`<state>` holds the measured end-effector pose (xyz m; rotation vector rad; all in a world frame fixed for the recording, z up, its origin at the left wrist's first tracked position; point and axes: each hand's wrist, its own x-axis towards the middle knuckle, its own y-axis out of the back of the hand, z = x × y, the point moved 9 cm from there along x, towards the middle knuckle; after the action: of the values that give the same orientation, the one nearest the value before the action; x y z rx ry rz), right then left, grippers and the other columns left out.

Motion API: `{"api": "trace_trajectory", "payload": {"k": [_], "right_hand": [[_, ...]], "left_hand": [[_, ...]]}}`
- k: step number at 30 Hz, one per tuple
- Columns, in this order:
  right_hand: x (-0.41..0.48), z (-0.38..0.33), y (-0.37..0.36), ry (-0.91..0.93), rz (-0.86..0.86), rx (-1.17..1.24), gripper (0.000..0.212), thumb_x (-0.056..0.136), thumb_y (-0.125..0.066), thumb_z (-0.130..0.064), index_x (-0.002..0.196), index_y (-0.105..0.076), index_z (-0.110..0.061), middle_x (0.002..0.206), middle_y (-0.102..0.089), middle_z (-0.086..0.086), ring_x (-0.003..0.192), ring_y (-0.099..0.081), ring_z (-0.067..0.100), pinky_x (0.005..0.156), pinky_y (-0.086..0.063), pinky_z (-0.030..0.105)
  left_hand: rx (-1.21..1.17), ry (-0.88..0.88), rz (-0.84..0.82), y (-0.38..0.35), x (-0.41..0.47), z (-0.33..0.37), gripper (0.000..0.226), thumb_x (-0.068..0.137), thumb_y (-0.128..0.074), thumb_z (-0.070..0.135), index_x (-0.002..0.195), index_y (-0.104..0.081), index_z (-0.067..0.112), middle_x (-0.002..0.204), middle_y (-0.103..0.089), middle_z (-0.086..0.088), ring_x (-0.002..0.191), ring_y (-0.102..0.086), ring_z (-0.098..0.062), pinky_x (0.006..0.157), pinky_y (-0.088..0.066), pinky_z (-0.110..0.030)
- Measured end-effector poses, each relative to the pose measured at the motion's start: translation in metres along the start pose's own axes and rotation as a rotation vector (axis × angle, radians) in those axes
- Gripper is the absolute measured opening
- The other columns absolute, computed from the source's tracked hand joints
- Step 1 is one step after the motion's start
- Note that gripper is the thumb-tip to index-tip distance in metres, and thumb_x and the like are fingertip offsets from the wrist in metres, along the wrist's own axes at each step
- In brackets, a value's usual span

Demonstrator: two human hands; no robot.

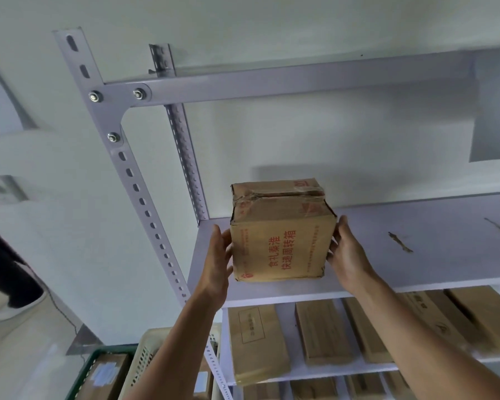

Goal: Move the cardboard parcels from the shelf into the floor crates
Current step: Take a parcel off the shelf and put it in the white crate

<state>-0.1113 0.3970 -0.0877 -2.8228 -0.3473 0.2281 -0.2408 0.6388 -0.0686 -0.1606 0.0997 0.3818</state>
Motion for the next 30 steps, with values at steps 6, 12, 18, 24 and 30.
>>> {"api": "trace_trajectory", "payload": {"k": [6,12,18,24,30], "right_hand": [[-0.001,-0.008,-0.006,-0.039,-0.036,-0.071,0.063,0.098,-0.024,-0.079,0.115,-0.076,-0.049,0.131,-0.074,-0.007,0.134,-0.058,0.013,0.104,-0.044,0.039],[-0.007,-0.025,-0.01,0.052,-0.074,-0.038,0.083,0.091,-0.031,-0.077,0.137,-0.067,-0.019,0.13,-0.075,0.004,0.131,-0.064,0.026,0.111,-0.047,0.048],[-0.01,-0.01,-0.012,0.033,-0.096,0.018,0.068,0.097,-0.032,-0.074,0.11,-0.077,-0.023,0.101,-0.08,-0.004,0.097,-0.074,0.014,0.087,-0.056,0.033],[-0.007,0.003,-0.012,0.019,-0.066,0.029,0.064,0.104,-0.031,-0.067,0.106,-0.07,-0.016,0.091,-0.079,-0.001,0.092,-0.075,0.021,0.089,-0.051,0.041],[-0.008,0.016,-0.014,-0.042,-0.053,-0.008,0.065,0.107,-0.028,-0.066,0.131,-0.073,-0.025,0.116,-0.08,0.012,0.104,-0.078,0.031,0.082,-0.056,0.043]], "left_hand": [[0.038,0.055,-0.019,-0.008,0.001,0.016,0.084,0.094,-0.014,0.088,0.158,-0.048,0.045,0.16,-0.054,0.006,0.15,-0.045,-0.025,0.126,-0.025,-0.065],[-0.09,0.006,0.018,0.003,0.003,0.023,0.081,0.096,-0.02,0.083,0.149,-0.06,0.037,0.151,-0.066,0.002,0.143,-0.058,-0.021,0.12,-0.036,-0.051],[-0.15,-0.005,0.097,0.011,-0.003,0.011,0.07,0.102,-0.029,0.078,0.12,-0.073,0.027,0.122,-0.078,-0.004,0.125,-0.07,-0.027,0.095,-0.059,-0.046],[-0.108,0.027,0.122,0.018,-0.007,-0.006,0.073,0.1,-0.028,0.079,0.13,-0.071,0.028,0.126,-0.078,-0.001,0.131,-0.066,-0.025,0.111,-0.05,-0.047],[-0.022,0.033,0.054,0.013,-0.008,-0.017,0.088,0.093,-0.026,0.082,0.149,-0.061,0.024,0.143,-0.07,-0.009,0.139,-0.06,-0.028,0.12,-0.039,-0.053]]}}
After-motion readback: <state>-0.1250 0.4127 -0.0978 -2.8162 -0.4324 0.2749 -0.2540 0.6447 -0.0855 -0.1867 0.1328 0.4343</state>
